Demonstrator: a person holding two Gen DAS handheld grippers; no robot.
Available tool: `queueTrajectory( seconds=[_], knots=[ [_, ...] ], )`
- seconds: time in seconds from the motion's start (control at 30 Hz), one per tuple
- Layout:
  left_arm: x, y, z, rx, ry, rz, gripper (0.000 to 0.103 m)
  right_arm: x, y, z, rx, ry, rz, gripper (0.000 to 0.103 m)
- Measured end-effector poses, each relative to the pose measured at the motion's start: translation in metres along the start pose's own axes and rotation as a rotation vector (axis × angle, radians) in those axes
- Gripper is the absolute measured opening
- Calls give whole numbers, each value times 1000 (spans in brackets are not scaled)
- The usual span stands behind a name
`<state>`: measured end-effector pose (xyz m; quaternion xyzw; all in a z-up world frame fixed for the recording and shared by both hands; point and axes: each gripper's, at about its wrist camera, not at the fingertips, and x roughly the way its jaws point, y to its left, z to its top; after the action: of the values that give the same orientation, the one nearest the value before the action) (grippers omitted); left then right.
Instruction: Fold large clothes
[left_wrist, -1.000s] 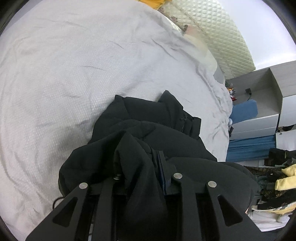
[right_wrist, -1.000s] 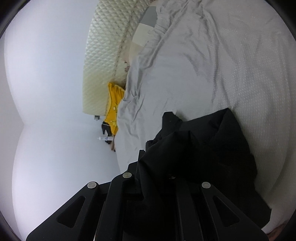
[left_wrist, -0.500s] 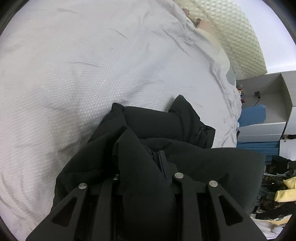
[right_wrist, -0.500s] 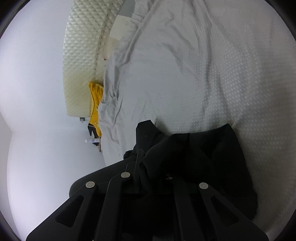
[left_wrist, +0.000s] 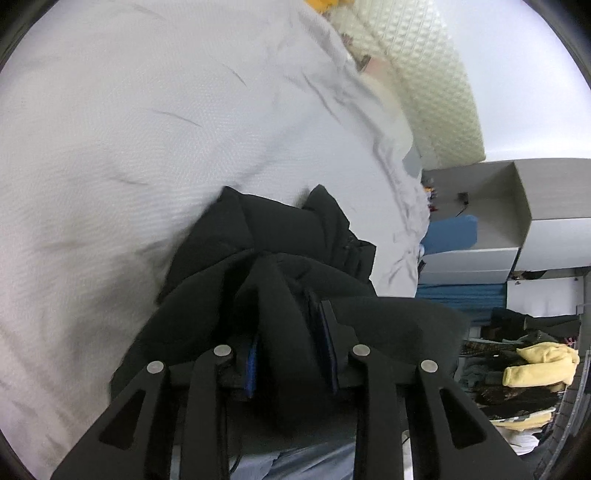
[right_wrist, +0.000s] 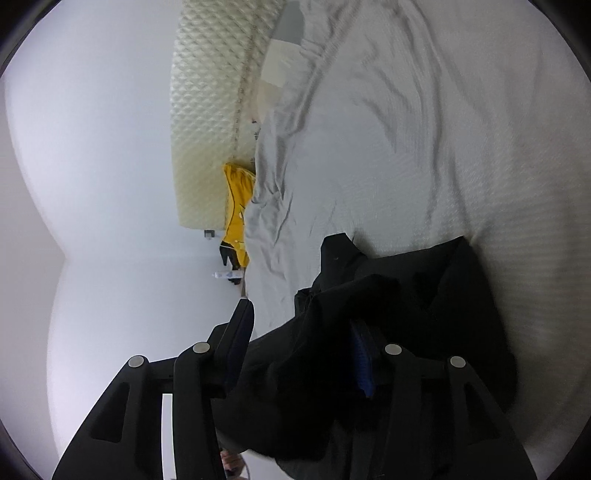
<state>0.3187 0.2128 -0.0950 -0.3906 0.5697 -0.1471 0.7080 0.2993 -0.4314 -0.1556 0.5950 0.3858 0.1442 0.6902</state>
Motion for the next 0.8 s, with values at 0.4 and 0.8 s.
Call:
queueTrajectory(
  seconds=[0.4,0.8],
  knots=[
    [-35,-86,-81,480,-350,203,66,-16,131,-91,-689,-232,-360,77],
    [134,-150,-99,751,-488,398,66,141,99,-179,-1046,-184,-532,81]
  ],
)
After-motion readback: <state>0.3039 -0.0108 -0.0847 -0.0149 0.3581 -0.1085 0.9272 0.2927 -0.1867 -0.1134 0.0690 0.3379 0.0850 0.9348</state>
